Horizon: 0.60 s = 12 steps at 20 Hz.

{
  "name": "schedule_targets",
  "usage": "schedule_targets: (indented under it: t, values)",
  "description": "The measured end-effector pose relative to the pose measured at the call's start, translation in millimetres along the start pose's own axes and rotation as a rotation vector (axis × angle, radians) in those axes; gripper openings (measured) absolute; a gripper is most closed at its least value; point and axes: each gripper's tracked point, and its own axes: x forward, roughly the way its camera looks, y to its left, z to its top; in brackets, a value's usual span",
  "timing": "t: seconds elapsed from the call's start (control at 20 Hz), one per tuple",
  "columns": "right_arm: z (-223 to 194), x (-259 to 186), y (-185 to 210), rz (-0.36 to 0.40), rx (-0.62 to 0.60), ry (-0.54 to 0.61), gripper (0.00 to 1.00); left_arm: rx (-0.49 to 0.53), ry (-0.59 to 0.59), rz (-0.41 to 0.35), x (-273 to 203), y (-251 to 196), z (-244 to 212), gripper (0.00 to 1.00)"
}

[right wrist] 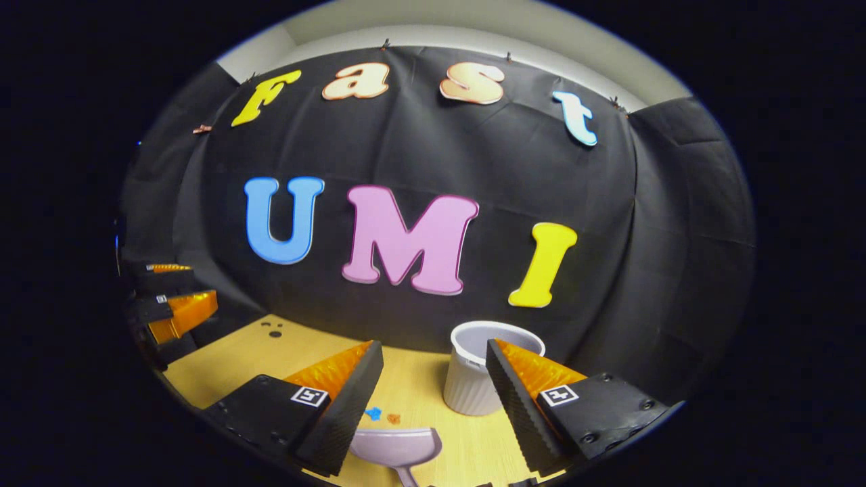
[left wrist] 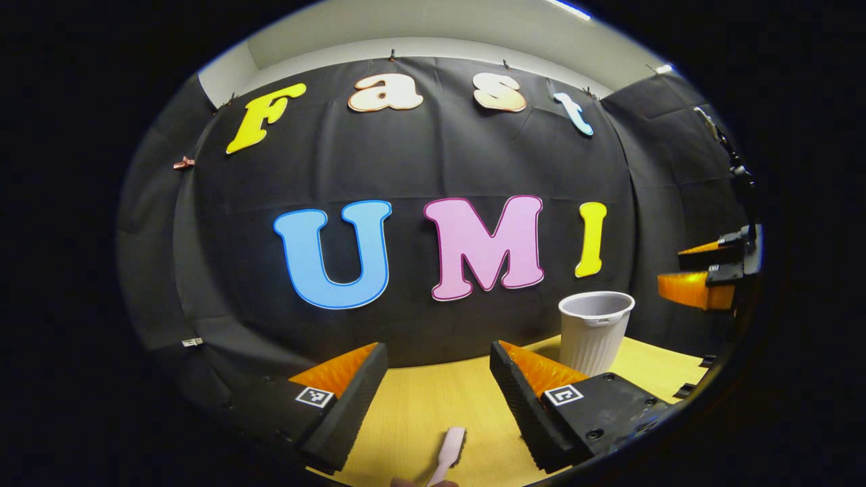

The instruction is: Pick up the small broom and dustpan from the desktop, sweep the trash into the dustpan with the broom, and then empty the trash into the garbage bin.

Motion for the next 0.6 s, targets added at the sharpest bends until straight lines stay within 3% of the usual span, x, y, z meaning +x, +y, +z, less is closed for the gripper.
schedule_targets:
  t: [0.4, 0.6]
  values:
    - [-158, -23, 30, 0.156, 0.027, 0.473, 0.96, 0.024, 0.106, 0.016, 0, 0, -48, 0.97]
    - [-232, -32, 40, 0.197, 0.018, 0.679, 0.96, 0.029, 0.161, 0.023, -3, 3, -72, 0.97]
